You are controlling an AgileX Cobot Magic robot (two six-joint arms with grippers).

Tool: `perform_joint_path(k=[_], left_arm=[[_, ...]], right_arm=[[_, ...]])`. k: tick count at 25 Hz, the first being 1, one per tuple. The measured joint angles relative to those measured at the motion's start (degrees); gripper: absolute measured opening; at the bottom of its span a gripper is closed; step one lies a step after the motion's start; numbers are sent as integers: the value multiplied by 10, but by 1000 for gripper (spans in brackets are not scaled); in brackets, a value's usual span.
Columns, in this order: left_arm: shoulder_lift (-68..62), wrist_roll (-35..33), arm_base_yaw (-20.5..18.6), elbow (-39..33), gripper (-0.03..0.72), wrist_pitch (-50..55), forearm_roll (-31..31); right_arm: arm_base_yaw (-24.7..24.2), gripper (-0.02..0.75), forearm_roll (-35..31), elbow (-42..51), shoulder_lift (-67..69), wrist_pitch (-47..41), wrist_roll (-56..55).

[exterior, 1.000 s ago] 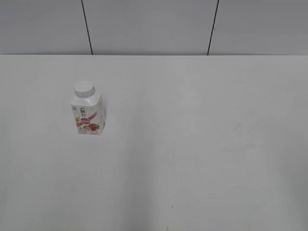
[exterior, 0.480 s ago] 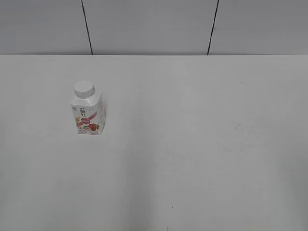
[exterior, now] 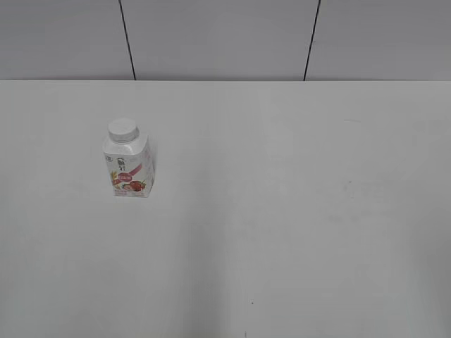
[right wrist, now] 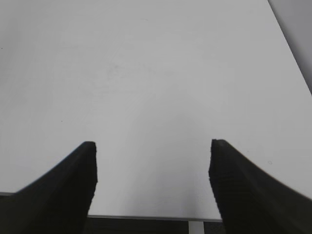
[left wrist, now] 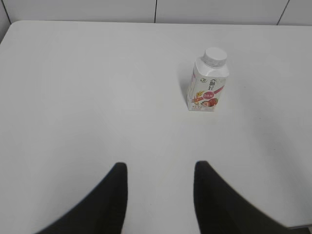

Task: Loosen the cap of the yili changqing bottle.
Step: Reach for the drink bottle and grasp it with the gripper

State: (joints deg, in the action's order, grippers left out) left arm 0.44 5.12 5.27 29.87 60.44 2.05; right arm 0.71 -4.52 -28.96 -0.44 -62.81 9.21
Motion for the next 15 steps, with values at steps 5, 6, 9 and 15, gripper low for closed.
perform_joint_path(k=[5,6,9,15], left_arm=[[0,0,0,18,292,-18,11],[-1,0,0,27,292,-25,19],[-22,0,0,55,292,-51,46],[-102,0,0,87,292,-125,67]], right_arm=[[0,565,0,0,0,0,0],[0,565,0,0,0,0,0],[0,565,0,0,0,0,0],[0,565,0,0,0,0,0]])
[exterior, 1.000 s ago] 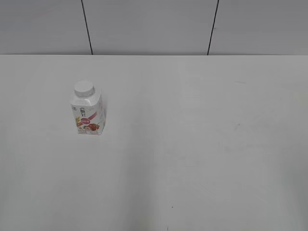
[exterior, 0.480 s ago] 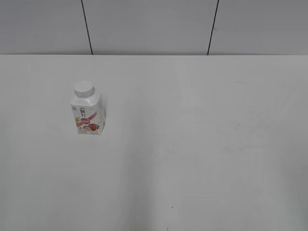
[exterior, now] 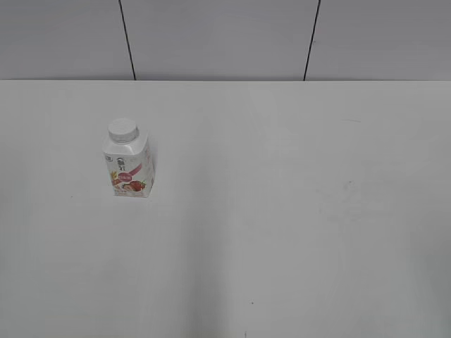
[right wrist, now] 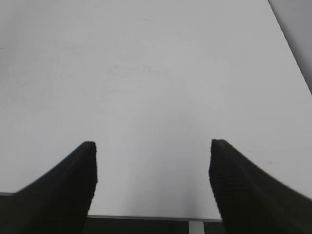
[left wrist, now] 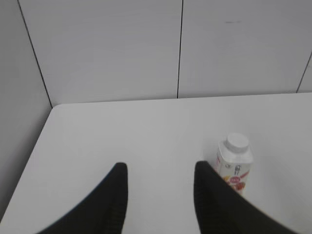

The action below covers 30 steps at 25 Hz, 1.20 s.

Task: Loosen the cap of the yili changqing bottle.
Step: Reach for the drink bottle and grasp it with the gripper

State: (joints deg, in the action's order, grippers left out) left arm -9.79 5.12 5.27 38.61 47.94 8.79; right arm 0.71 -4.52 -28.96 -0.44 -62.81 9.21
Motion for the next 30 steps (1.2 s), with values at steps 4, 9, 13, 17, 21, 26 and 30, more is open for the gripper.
perform_joint_path(k=[4,9,13,17,21,26,30], left_arm=[[-46,0,0,6,292,-61,12],[-109,-1,0,6,292,-133,49],[-185,-1,0,6,292,-219,52],[-274,-1,0,0,292,-321,32],[-359,-1,0,-33,292,-428,23],[-448,12,0,-95,292,-559,27],[-495,27,0,-139,292,-661,32]], right_arm=[[0,565,0,0,0,0,0],[0,565,0,0,0,0,0],[0,565,0,0,0,0,0],[0,565,0,0,0,0,0],[0,565,0,0,0,0,0],[0,565,0,0,0,0,0],[0,565,0,0,0,0,0]])
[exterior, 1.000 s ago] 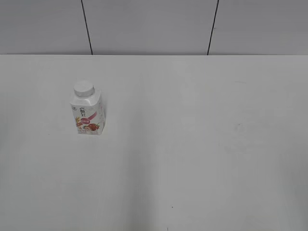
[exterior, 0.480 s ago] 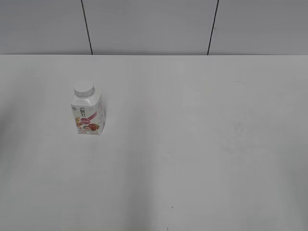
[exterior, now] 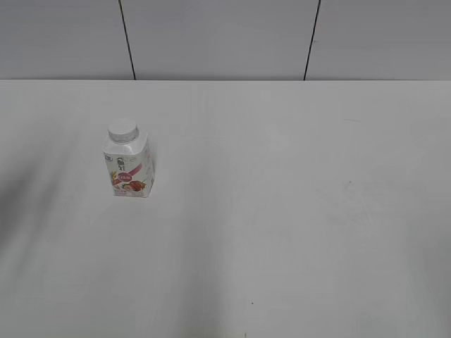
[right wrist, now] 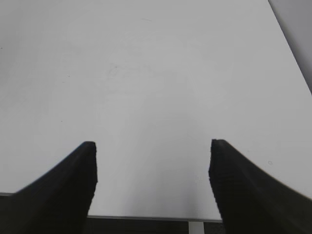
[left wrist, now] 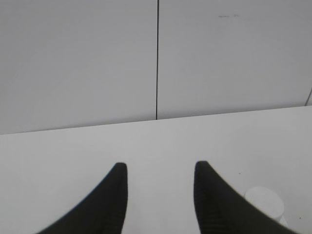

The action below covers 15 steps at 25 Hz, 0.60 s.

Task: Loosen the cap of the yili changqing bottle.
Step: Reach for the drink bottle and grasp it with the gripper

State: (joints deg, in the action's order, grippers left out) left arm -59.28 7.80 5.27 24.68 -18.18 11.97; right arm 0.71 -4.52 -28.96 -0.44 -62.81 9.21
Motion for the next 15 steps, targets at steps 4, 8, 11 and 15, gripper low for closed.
perform_joint_path(k=[4,8,11,15], left_arm=[[-29,38,0,-32,292,-72,34],[-54,51,0,-61,292,-124,51],[-75,52,0,-66,292,-139,64],[-99,53,0,-66,292,-164,75]], right_arm=[[0,565,0,0,0,0,0],[0,565,0,0,0,0,0],[0,565,0,0,0,0,0],[0,565,0,0,0,0,0]])
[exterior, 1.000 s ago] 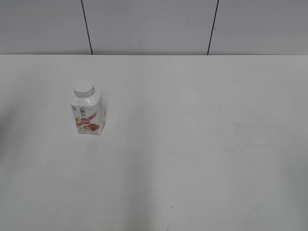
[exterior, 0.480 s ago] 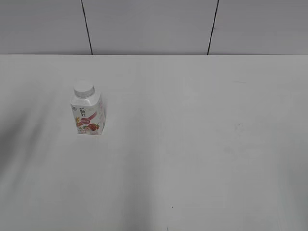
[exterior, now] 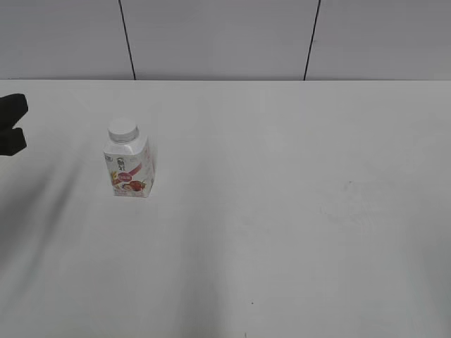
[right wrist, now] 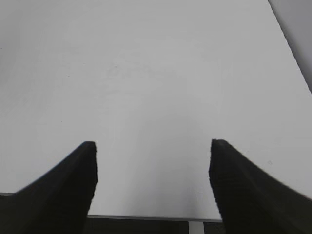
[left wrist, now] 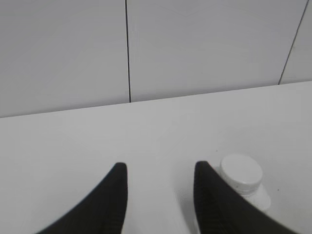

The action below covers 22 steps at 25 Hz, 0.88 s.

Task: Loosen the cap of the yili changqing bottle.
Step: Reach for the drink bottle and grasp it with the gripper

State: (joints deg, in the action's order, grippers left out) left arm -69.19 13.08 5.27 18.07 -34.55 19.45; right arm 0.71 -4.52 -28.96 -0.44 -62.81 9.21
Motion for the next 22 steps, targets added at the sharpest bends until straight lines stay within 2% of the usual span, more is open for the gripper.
perform_joint_path(k=[8,13,15,19,22], left_arm=[[-41,0,0,0,295,-51,17],[-92,4,-6,0,315,-109,52],[-116,20,-13,0,365,-141,71],[-162,55,-36,0,538,-212,119],[-184,60,-63,3,582,-225,164]], right_arm=[[0,565,0,0,0,0,0],[0,565,0,0,0,0,0],[0,565,0,0,0,0,0],[0,565,0,0,0,0,0],[0,565,0,0,0,0,0]])
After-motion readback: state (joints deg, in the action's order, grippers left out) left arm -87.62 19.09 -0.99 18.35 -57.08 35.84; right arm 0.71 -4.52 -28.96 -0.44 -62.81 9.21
